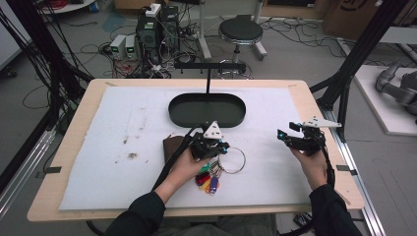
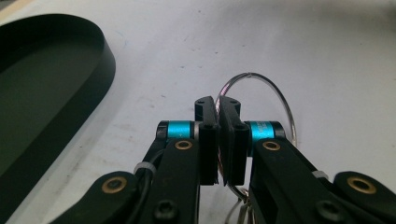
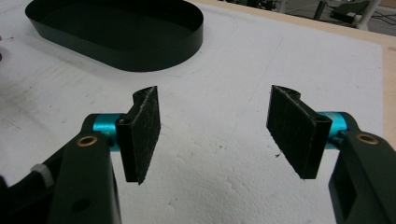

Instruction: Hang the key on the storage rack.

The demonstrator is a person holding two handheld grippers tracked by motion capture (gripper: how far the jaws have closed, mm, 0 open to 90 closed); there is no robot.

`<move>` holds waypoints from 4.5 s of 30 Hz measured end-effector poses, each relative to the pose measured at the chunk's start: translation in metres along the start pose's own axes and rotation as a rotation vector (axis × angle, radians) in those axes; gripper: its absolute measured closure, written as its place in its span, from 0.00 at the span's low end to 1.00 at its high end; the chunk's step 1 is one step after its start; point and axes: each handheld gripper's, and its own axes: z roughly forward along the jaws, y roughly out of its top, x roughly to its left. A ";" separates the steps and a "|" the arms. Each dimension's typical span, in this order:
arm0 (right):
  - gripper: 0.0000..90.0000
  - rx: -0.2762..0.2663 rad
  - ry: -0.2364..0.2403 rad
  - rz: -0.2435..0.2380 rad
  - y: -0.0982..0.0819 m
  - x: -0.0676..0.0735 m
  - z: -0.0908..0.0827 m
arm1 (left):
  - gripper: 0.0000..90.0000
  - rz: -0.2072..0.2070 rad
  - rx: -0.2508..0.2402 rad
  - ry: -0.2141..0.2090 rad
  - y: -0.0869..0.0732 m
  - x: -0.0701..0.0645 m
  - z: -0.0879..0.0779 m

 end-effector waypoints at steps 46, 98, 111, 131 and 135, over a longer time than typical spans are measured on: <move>0.40 -0.003 -0.002 -0.008 0.000 0.000 0.001 | 0.96 0.064 -0.138 -0.093 0.005 -0.007 -0.050; 0.41 0.003 -0.012 -0.007 0.000 0.000 0.005 | 0.96 -0.179 -0.382 0.284 0.004 0.136 -0.139; 0.41 0.006 -0.008 -0.003 0.000 -0.001 0.004 | 0.96 -0.242 -0.365 0.297 -0.002 0.160 -0.130; 0.41 0.007 -0.003 0.001 -0.001 -0.002 0.005 | 0.96 -0.339 -0.385 0.312 -0.012 0.182 -0.114; 0.41 0.006 -0.002 0.002 -0.001 -0.003 0.006 | 0.96 -0.359 -0.376 0.315 -0.015 0.185 -0.113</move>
